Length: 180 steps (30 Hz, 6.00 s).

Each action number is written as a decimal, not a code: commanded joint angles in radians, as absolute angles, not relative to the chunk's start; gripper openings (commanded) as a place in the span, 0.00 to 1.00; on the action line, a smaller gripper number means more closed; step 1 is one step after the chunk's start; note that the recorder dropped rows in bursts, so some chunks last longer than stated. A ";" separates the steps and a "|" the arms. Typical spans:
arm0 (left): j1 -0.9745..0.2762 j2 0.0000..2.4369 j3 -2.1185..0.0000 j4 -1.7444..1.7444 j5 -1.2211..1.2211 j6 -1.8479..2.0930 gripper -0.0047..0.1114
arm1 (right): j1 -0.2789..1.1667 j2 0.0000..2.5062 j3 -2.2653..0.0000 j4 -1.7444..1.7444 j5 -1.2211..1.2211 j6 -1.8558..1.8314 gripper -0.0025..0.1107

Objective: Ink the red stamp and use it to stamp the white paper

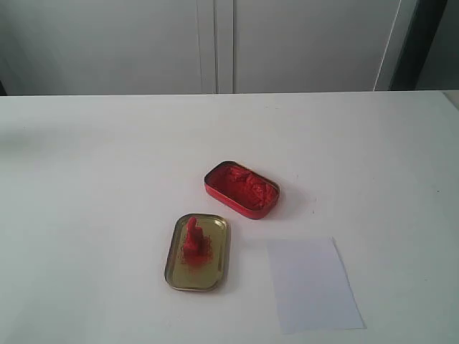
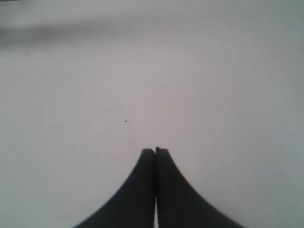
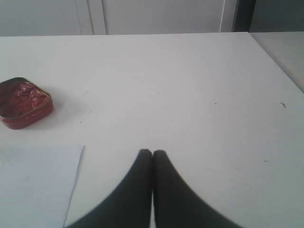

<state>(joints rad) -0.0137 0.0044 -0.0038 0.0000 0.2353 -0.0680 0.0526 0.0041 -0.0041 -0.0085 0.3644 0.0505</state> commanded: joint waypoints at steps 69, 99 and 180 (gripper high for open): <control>-0.013 0.000 -0.130 0.000 -0.098 -0.064 0.04 | 0.047 0.000 0.000 -0.018 0.350 0.062 0.02; -0.013 0.582 -0.661 -0.063 0.769 -0.054 0.04 | 0.047 0.000 0.000 -0.018 0.350 0.062 0.02; -0.604 1.938 -1.629 -0.125 1.039 -0.143 0.47 | 0.047 0.000 0.000 -0.018 0.350 0.062 0.02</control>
<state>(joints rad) -0.5953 1.9300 -1.6256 -0.1147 1.0144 -0.1368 0.0526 0.0041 -0.0041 -0.0085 0.3644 0.0597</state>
